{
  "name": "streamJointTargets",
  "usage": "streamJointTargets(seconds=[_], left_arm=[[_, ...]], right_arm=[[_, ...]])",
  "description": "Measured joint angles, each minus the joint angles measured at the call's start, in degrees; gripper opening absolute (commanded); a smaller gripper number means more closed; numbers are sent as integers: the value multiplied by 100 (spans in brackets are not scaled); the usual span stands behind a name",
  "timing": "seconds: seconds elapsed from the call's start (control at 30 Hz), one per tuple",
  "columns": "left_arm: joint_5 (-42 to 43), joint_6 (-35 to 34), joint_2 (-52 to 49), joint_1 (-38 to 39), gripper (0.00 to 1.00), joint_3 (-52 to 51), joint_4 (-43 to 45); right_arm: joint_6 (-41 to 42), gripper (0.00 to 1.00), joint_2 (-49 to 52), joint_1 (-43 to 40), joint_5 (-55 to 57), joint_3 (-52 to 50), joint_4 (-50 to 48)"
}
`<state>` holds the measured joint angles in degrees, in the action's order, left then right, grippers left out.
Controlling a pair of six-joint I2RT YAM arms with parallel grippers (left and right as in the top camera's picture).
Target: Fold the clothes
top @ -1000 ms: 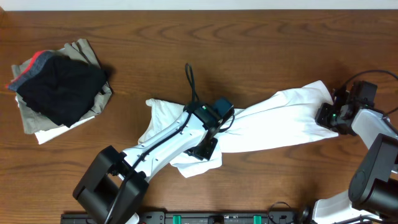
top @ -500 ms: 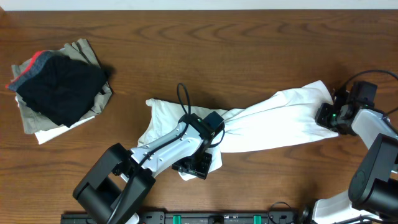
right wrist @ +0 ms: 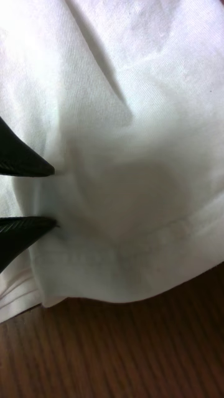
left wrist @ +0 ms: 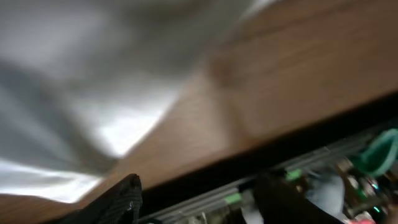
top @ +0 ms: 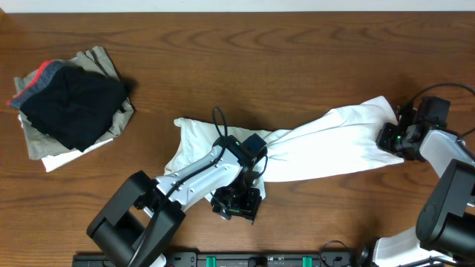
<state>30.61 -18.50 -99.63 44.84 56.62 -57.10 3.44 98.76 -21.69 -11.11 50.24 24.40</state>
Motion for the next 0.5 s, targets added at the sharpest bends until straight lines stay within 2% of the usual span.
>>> streamJointTargets(seconds=[0.13, 0.2, 0.33, 0.5], left_arm=[[-120, 13, 20, 2, 51, 0, -225], [-439, -243, 120, 2, 51, -2, -319], [-1167, -1222, 592, 2, 51, -2, -407], [-1521, -2621, 1062, 94, 52, -66, -109]], right_arm=[[0, 21, 0, 0, 0, 0, -2], [0, 21, 0, 0, 0, 0, 0], [0, 21, 0, 0, 0, 0, -2], [0, 21, 0, 0, 0, 0, -4]])
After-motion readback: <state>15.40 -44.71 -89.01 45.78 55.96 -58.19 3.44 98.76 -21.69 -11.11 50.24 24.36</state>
